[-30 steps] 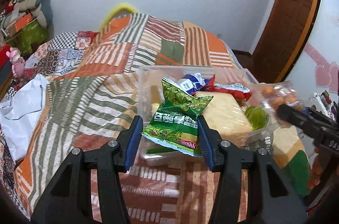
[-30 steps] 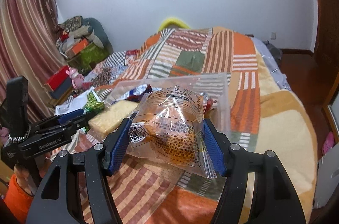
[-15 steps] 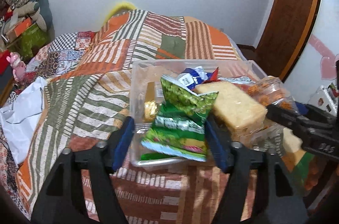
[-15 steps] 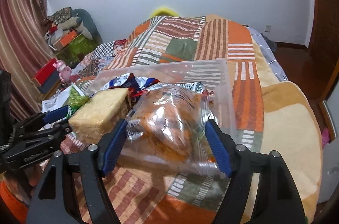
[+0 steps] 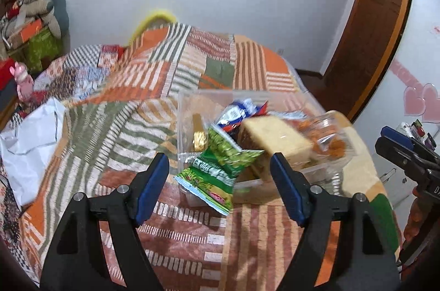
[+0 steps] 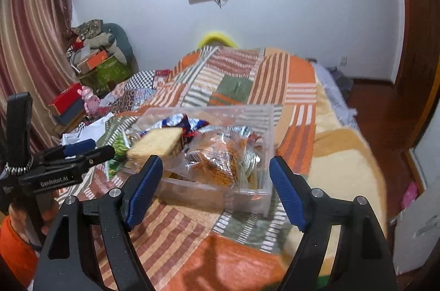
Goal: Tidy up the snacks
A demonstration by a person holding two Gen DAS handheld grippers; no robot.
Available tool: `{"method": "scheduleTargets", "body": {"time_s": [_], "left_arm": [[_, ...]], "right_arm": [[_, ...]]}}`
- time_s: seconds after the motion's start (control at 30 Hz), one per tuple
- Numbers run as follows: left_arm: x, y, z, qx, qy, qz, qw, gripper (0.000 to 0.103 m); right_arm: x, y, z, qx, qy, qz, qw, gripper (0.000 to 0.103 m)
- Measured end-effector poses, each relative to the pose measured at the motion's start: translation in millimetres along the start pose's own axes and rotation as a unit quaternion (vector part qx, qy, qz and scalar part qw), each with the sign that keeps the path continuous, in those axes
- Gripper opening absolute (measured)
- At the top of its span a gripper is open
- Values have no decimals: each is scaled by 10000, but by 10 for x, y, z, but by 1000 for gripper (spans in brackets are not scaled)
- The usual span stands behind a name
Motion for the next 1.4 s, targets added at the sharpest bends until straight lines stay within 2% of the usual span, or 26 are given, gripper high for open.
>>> {"method": "scheduleTargets", "body": {"time_s": [0.3,0.5,0.57,0.87,1.07,1.4], "left_arm": [[902,65,-364,-392,-80,-935,9948,76],[1444,30,-590,-532,-134,-1485,9874,76],[1582,8,-623,-485,-192,-1613,9855,81],[1857,-114,-681,-439,-51,-1895,9809,96],[1921,-188,-710,-449,3,-1974,9793,101],[1968,-249,-789,-578,43,-2018,9777,102]], "right_arm": [[681,116,87,72,2,-804,9967,79],[993,92,199,108,75,-1104,9938,79],[1055,77,225,113,83,-1180,9929,80],[1224,-15,336,169,-112,-1473,9889,101],[1245,-33,371,204,-211,-1555,9874,103],[1331,-136,341,120,-190,-1579,9872,103]]}}
Point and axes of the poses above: each gripper's, at about its wrist camera, not at the fingertips, and x roughly against the way its jaws point, z to its left, y to its top, the point moved 1 cm from there along -x, roughly the way its jaws point, and after that the axes turned 4 degrees about -y, right-handed, at the moved point
